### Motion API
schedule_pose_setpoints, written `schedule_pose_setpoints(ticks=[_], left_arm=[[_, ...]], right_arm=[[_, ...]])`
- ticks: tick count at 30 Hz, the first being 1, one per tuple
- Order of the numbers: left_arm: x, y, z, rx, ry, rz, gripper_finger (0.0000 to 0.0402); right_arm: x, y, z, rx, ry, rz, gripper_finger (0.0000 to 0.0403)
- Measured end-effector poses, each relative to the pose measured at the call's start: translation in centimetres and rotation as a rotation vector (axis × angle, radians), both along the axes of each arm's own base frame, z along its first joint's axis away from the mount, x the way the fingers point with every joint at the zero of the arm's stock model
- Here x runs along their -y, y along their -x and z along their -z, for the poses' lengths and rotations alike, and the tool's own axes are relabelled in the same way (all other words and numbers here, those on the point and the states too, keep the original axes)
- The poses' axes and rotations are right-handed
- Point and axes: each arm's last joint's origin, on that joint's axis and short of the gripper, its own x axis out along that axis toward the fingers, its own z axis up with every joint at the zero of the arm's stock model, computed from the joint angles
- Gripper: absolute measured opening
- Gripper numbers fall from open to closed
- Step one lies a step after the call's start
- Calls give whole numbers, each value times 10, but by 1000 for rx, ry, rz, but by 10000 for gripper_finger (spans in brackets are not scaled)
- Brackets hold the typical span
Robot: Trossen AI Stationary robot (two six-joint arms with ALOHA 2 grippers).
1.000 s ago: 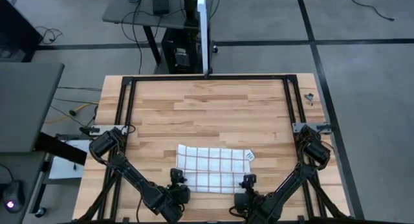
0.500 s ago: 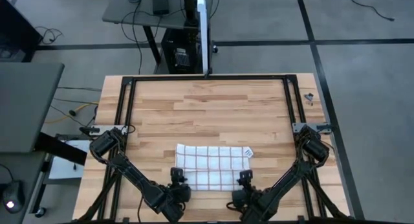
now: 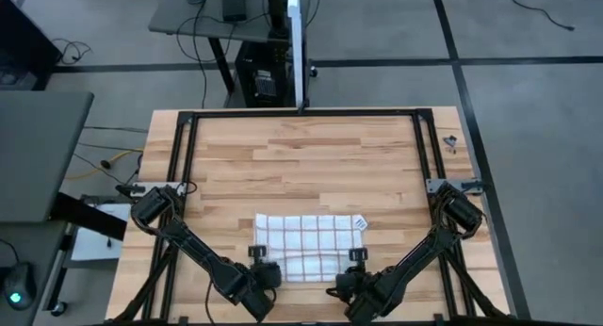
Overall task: Roll towel
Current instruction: Roll the white towel
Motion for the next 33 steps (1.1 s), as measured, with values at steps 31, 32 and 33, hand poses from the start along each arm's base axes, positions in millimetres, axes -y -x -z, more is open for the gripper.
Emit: schedule_pose_setpoints(ticks=[31,32,33], left_arm=[[4,14,-53,-18,328,-152,0],[2,13,-52,-20,321,-157,0],[1,11,-52,-18,319,-157,0]], right_arm=[[19,-13,-62,-66,-530,-24,0],[24,-13,-61,-65,-546,-18,0],[30,-12,-60,-66,-553,-9,0]])
